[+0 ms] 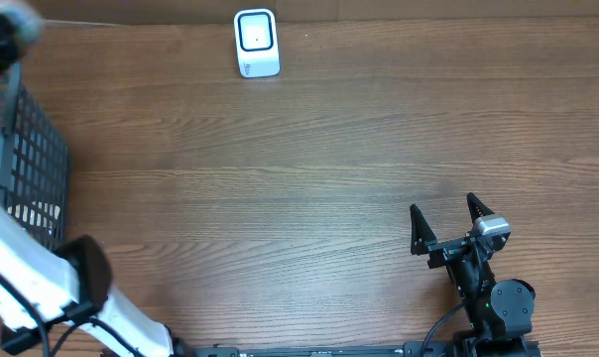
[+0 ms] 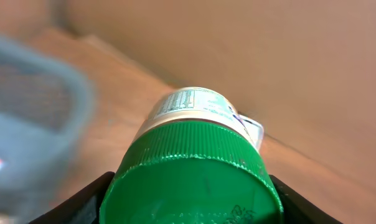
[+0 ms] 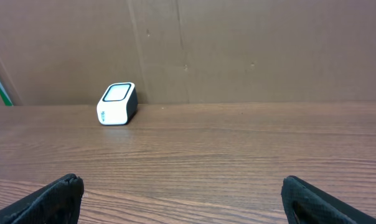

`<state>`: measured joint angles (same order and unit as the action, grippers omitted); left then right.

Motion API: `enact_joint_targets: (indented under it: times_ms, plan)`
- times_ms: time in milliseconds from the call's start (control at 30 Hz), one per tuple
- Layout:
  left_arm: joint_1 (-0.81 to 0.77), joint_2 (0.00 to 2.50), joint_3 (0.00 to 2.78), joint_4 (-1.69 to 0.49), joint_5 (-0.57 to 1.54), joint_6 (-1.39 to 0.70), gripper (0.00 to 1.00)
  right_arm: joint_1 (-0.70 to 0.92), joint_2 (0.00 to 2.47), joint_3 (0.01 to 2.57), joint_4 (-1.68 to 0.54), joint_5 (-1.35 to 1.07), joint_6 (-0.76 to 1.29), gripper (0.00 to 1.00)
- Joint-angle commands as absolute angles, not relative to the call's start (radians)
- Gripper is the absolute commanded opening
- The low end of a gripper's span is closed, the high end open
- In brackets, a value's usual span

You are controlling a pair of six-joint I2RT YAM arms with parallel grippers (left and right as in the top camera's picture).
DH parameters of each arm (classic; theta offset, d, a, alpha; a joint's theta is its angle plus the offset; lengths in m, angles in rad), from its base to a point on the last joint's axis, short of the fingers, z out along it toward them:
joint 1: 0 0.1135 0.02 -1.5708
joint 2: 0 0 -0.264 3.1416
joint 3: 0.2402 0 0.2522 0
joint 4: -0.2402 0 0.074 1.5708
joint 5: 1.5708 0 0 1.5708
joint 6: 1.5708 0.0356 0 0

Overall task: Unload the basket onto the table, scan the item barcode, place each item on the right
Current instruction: 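Carry the jar with the left gripper past the white scanner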

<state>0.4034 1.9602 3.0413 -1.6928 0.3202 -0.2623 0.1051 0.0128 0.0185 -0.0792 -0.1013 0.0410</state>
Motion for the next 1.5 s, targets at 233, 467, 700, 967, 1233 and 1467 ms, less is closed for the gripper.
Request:
enact_joint_targets:
  times_ms: [233,467,700,967,1233,1467]
  plan:
    - [-0.049,1.972,2.884,-1.689,0.240,-0.258,0.47,0.102,0.003,0.008,-0.075,-0.106,0.045,1.00]
    - [-0.252,1.975,2.605,-1.650,0.137,-0.263,0.48,0.101,0.003,0.008,-0.075,-0.106,0.045,1.00]
    - [-0.358,1.975,2.281,-1.500,0.103,-0.296,0.49,0.102,0.003,0.008,-0.075,-0.106,0.045,1.00]
    - [-0.413,1.975,1.925,-1.258,0.103,-0.364,0.51,0.101,0.003,0.008,-0.075,-0.106,0.045,1.00]
    - [-0.459,1.975,1.708,-1.095,0.063,-0.374,0.51,0.101,0.003,0.008,-0.075,-0.106,0.045,1.00]
    - [-0.477,1.975,1.607,-1.021,0.025,-0.370,0.51,0.101,0.003,0.008,-0.075,-0.106,0.045,1.00]
